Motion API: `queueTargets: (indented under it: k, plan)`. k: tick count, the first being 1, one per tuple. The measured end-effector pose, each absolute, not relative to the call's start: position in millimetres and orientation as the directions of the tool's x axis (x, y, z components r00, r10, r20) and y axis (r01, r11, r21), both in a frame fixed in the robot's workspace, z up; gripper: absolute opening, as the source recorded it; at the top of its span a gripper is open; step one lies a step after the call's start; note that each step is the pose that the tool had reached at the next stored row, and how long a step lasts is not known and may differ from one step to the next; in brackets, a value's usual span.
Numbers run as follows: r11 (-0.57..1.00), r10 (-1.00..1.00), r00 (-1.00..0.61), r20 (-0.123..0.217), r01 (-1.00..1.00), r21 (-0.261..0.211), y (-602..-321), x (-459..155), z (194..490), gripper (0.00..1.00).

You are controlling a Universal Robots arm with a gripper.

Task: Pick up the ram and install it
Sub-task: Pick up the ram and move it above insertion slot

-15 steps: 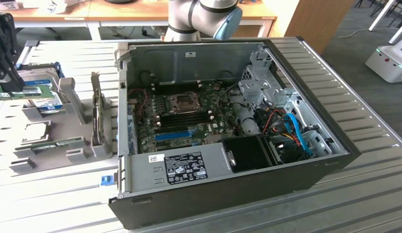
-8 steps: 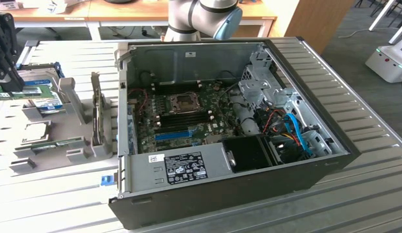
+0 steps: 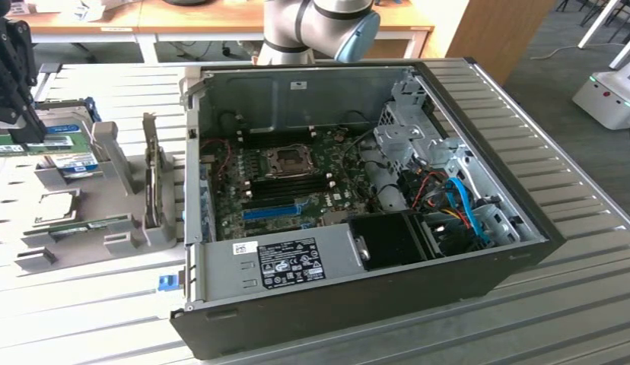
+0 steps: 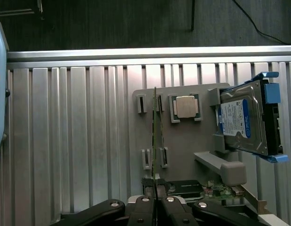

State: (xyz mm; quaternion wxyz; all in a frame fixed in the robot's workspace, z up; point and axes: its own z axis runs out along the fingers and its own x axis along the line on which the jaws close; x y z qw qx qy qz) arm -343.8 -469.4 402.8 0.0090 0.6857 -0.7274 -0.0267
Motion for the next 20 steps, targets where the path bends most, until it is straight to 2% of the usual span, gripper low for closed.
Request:
queueTargets:
  k: [20]
  plan:
    - [0.058,-0.998,-0.059,-0.024,-0.997,0.051,-469.4,-308.0,403.2,0.12]
